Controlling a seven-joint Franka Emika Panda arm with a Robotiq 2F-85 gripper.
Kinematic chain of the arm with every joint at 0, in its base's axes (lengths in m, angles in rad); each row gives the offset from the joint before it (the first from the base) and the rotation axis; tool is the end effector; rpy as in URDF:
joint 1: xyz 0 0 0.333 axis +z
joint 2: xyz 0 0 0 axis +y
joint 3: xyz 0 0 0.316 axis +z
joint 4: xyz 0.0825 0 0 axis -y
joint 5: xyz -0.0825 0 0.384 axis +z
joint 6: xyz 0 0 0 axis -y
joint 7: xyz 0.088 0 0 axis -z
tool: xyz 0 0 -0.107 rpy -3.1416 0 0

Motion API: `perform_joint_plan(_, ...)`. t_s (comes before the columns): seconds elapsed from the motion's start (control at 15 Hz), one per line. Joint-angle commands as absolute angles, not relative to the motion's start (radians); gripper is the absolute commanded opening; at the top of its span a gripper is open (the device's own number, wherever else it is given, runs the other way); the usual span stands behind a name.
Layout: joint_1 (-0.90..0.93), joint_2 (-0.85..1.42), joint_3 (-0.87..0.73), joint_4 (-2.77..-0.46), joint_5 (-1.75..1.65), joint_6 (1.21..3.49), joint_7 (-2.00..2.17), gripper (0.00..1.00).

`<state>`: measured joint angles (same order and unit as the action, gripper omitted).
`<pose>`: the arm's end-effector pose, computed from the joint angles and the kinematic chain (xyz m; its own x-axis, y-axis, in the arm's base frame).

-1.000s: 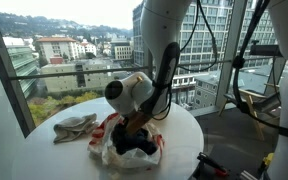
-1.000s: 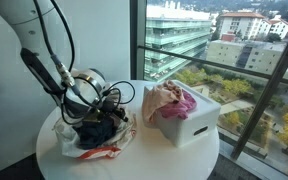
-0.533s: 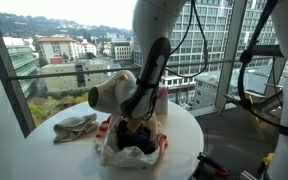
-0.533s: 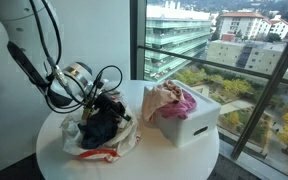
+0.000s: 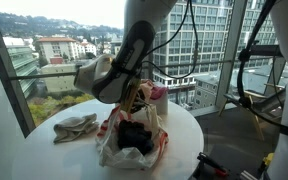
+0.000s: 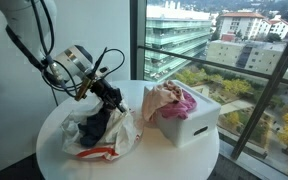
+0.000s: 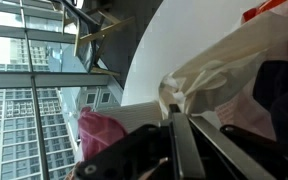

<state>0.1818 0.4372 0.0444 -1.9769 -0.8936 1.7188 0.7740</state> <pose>0.5525 0.0524 0.2358 0.9817 -0.1407 -0.1284 0.0300 -0.5511 0.8339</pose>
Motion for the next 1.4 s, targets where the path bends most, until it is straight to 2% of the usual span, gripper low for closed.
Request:
perform_joint_plan(0.0, 0.142, 0.4, 0.064, -1.894, -0.77, 1.649, 0.513, 0.0)
perform_joint_plan(0.53, 0.146, 0.312, 0.05, -1.777, -0.661, 1.473, 0.311, 0.0)
perform_joint_plan(0.8, 0.143, 0.373, 0.039, -1.767, -0.684, 1.446, 0.306, 0.0)
perform_joint_plan(1.13, 0.135, 0.361, 0.022, -1.892, -0.787, 1.656, 0.396, 0.0)
perform_joint_plan(1.2, 0.136, 0.352, 0.012, -1.917, -0.832, 1.697, 0.437, 0.27)
perform_joint_plan(1.33, 0.125, 0.327, -0.005, -1.953, -0.887, 1.753, 0.511, 0.34)
